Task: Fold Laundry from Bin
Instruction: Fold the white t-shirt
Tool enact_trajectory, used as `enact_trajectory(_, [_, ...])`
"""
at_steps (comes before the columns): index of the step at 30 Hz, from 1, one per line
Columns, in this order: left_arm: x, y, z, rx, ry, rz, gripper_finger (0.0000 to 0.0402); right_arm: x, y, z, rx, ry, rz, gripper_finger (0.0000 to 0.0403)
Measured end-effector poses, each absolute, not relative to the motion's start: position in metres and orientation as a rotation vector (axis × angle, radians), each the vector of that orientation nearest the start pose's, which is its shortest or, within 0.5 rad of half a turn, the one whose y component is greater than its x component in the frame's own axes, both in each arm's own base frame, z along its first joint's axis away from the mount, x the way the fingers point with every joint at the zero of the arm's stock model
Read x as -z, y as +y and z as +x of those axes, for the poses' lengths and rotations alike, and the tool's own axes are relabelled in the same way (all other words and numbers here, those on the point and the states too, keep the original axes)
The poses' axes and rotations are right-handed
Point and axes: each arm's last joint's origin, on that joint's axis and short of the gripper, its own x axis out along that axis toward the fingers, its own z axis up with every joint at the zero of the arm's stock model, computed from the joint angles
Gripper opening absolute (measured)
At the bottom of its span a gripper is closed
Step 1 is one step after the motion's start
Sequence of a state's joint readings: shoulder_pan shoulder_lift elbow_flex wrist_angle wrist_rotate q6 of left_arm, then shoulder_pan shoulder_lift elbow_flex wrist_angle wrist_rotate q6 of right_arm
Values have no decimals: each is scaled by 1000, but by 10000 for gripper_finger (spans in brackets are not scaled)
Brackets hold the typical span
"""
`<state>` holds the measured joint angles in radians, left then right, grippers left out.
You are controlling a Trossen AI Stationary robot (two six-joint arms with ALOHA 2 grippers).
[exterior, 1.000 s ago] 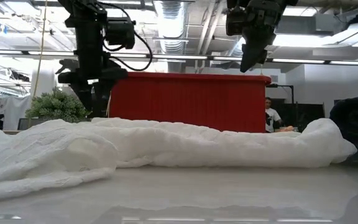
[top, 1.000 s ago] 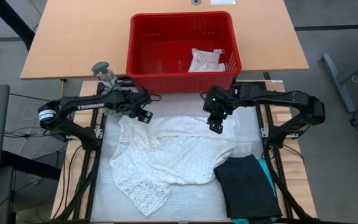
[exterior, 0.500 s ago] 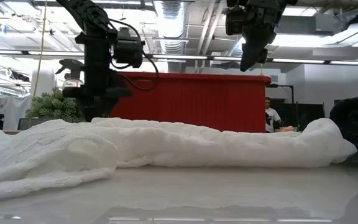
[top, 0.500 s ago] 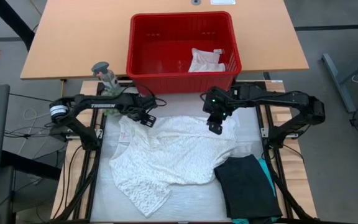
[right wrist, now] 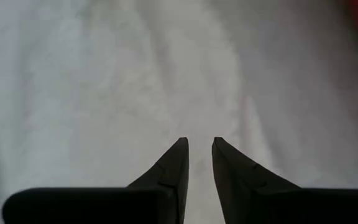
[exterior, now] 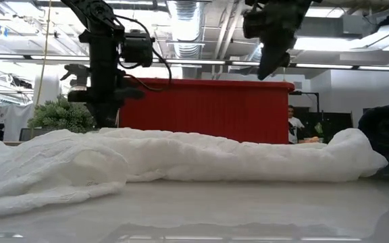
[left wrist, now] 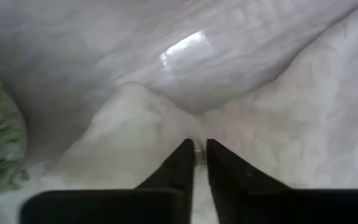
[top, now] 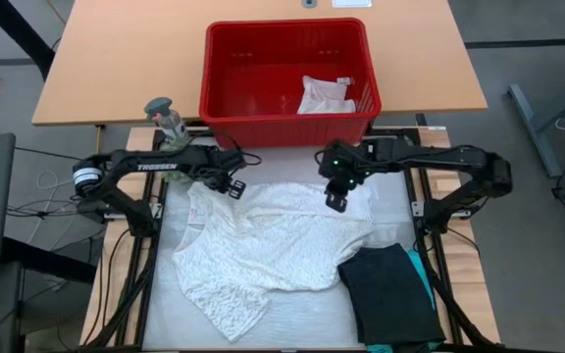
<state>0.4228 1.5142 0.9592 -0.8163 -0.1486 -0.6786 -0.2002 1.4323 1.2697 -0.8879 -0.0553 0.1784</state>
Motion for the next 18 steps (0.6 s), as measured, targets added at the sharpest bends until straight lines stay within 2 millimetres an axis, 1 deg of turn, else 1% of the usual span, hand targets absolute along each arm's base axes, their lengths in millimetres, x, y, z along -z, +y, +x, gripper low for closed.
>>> enact_trajectory(1, [-196,111,237,-938,1172,-738,8,-299,-56,281,264,1017,285,96])
enact_trajectory(3, [-201,108,234,-957,1164,-732,5,-296,-57,289,289,987,268,91])
enact_trajectory(6, [-207,105,231,-976,1152,-710,1,-289,-58,302,278,956,266,77])
enact_trajectory(10, [-215,96,227,-977,1134,-731,0,-275,-55,317,236,970,275,61])
enact_trajectory(14, [-222,80,226,-966,1123,-741,0,-255,-51,332,212,1003,262,57])
enact_trajectory(18, [-224,59,224,-976,1157,-720,0,-240,-45,347,187,1001,246,54])
